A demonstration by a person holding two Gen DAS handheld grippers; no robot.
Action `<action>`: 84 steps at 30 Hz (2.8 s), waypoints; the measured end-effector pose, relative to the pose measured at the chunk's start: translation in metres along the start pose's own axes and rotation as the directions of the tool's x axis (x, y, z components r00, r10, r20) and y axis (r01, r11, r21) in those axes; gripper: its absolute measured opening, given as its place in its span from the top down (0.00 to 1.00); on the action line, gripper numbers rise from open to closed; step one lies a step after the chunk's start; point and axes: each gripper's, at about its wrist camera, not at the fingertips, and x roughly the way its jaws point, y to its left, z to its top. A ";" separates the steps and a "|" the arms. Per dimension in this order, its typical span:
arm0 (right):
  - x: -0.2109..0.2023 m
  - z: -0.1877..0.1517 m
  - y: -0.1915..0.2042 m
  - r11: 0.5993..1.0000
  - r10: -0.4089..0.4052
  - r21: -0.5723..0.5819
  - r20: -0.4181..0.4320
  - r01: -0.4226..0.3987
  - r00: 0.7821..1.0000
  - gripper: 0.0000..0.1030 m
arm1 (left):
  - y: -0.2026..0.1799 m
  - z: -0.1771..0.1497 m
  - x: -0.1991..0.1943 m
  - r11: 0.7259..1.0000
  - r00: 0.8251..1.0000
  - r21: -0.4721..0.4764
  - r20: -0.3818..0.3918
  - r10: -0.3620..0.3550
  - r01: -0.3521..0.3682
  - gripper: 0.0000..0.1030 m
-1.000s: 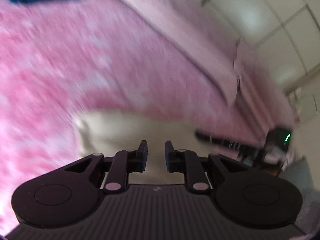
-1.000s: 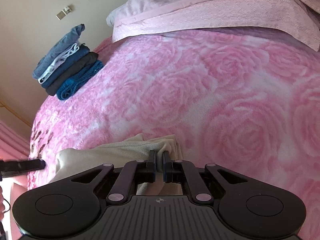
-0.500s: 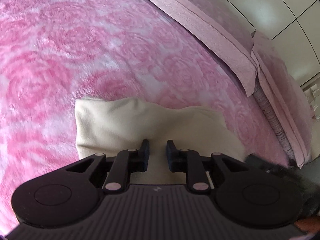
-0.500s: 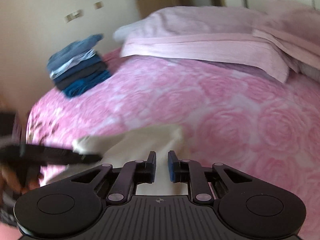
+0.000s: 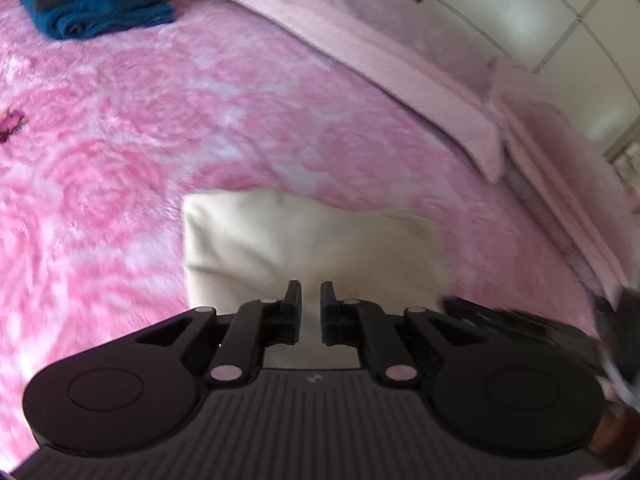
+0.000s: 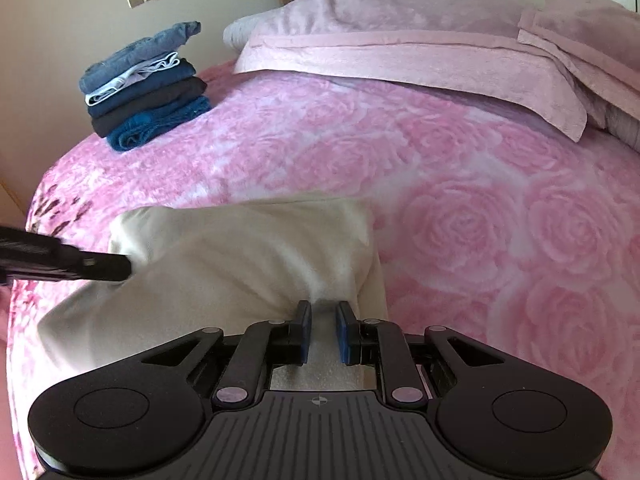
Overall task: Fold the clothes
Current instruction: 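Press the folded sweater flat with both grippers and release it, then grasp the folded cream sweater edge with both grippers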
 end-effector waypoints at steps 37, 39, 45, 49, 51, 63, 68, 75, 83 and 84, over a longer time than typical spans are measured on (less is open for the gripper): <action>0.053 0.044 0.018 0.983 -0.036 -0.181 0.033 0.041 0.999 0.83 | -0.001 0.031 0.085 0.967 0.978 0.151 0.046 0.201 -0.206 0.89; 0.075 0.044 0.016 0.978 -0.046 -0.204 0.012 0.048 0.999 0.84 | 0.007 0.030 0.092 0.970 0.980 0.141 0.038 0.195 -0.198 0.88; 0.074 0.054 0.003 0.991 -0.022 -0.131 0.009 0.023 1.000 0.83 | 0.012 0.034 0.064 0.972 0.974 0.072 0.042 0.223 -0.225 0.92; 0.036 0.060 -0.004 0.995 -0.046 -0.087 0.062 0.051 0.997 0.83 | 0.014 0.021 0.017 0.969 0.969 0.033 0.056 0.241 -0.243 0.92; 0.010 0.054 -0.002 0.996 -0.038 -0.079 0.078 0.044 0.996 0.83 | 0.011 0.009 -0.004 0.969 0.968 0.019 0.056 0.245 -0.247 0.94; -0.025 0.005 0.020 0.992 -0.018 -0.122 -0.033 0.014 0.999 0.83 | -0.023 -0.037 -0.023 0.938 0.939 -0.052 -0.041 0.342 -0.344 0.93; -0.067 0.011 0.009 0.999 0.031 -0.003 -0.031 -0.032 0.999 0.39 | -0.049 -0.042 -0.041 0.906 0.904 -0.072 -0.128 0.407 -0.418 0.88; -0.103 -0.020 -0.009 0.973 0.095 0.221 -0.141 -0.063 0.985 0.39 | -0.083 -0.082 -0.053 0.866 0.856 -0.101 -0.245 0.456 -0.490 0.71; -0.127 -0.041 -0.030 0.935 0.113 0.351 -0.167 -0.048 0.979 0.39 | -0.106 -0.105 -0.057 0.856 0.840 -0.086 -0.268 0.472 -0.509 0.69; -0.128 -0.042 -0.031 0.932 0.115 0.360 -0.167 -0.048 0.979 0.39 | -0.107 -0.105 -0.058 0.856 0.840 -0.086 -0.267 0.472 -0.509 0.68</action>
